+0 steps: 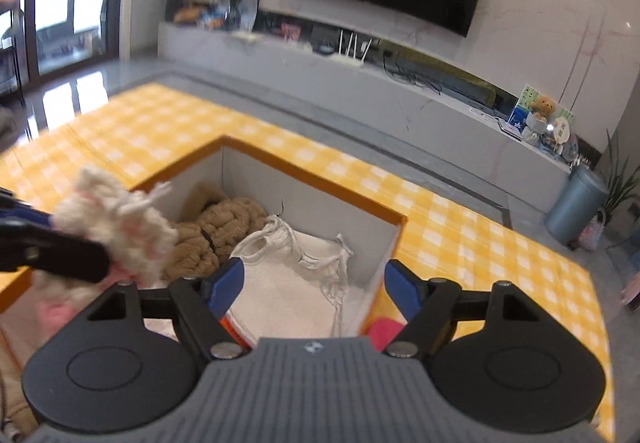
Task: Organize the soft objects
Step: 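Lower the white bib into the bin and open the right gripper, then lower the crocheted pouch into the bin and open the left gripper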
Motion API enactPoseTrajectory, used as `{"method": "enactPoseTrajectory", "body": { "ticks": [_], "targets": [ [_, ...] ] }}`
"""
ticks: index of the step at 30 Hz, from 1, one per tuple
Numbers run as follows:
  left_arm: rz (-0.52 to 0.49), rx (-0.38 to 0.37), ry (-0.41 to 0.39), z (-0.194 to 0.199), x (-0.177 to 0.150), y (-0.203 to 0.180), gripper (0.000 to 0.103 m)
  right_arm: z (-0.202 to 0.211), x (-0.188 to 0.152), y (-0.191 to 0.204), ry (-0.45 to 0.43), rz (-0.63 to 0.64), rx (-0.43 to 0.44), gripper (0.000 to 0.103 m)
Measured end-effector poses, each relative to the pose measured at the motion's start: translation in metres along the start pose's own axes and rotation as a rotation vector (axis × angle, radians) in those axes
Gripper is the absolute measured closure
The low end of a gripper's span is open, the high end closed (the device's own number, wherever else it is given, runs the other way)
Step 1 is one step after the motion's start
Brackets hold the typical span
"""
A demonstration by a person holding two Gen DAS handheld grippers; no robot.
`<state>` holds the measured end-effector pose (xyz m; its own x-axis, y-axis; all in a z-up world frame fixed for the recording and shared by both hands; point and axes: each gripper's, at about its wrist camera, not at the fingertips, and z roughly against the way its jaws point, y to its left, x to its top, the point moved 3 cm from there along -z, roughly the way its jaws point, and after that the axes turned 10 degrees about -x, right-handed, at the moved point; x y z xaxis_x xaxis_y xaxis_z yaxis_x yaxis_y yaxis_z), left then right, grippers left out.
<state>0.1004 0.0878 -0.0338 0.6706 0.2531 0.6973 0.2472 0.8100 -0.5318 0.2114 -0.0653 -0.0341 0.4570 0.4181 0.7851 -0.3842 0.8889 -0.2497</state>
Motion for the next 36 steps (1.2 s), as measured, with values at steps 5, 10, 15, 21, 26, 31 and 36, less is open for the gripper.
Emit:
{"method": "enactPoseTrajectory", "body": {
  "ticks": [5, 10, 15, 21, 26, 31, 36],
  "targets": [
    [-0.108, 0.066, 0.049, -0.025, -0.001, -0.020, 0.071, 0.004, -0.022, -0.025, -0.017, -0.072, 0.061, 0.033],
    [-0.068, 0.152, 0.084, -0.062, 0.006, -0.019, 0.071, -0.002, -0.037, -0.045, -0.023, -0.180, 0.065, 0.033],
    [-0.039, 0.187, 0.110, -0.099, 0.020, -0.014, 0.071, -0.003, -0.047, -0.047, -0.023, -0.178, 0.089, 0.033],
    [-0.003, 0.197, 0.124, -0.133, 0.025, -0.010, 0.067, -0.008, -0.050, -0.053, -0.017, -0.221, 0.099, 0.033],
    [-0.075, 0.337, 0.041, -0.140, 0.015, -0.012, 0.010, -0.009, -0.052, -0.057, -0.019, -0.235, 0.101, 0.033],
    [-0.129, 0.336, 0.070, -0.117, 0.009, -0.018, 0.010, -0.010, -0.052, -0.060, -0.016, -0.244, 0.090, 0.033],
    [-0.093, 0.321, 0.072, -0.092, 0.008, -0.019, 0.010, -0.008, -0.052, -0.056, -0.014, -0.241, 0.085, 0.033]
  ]
}}
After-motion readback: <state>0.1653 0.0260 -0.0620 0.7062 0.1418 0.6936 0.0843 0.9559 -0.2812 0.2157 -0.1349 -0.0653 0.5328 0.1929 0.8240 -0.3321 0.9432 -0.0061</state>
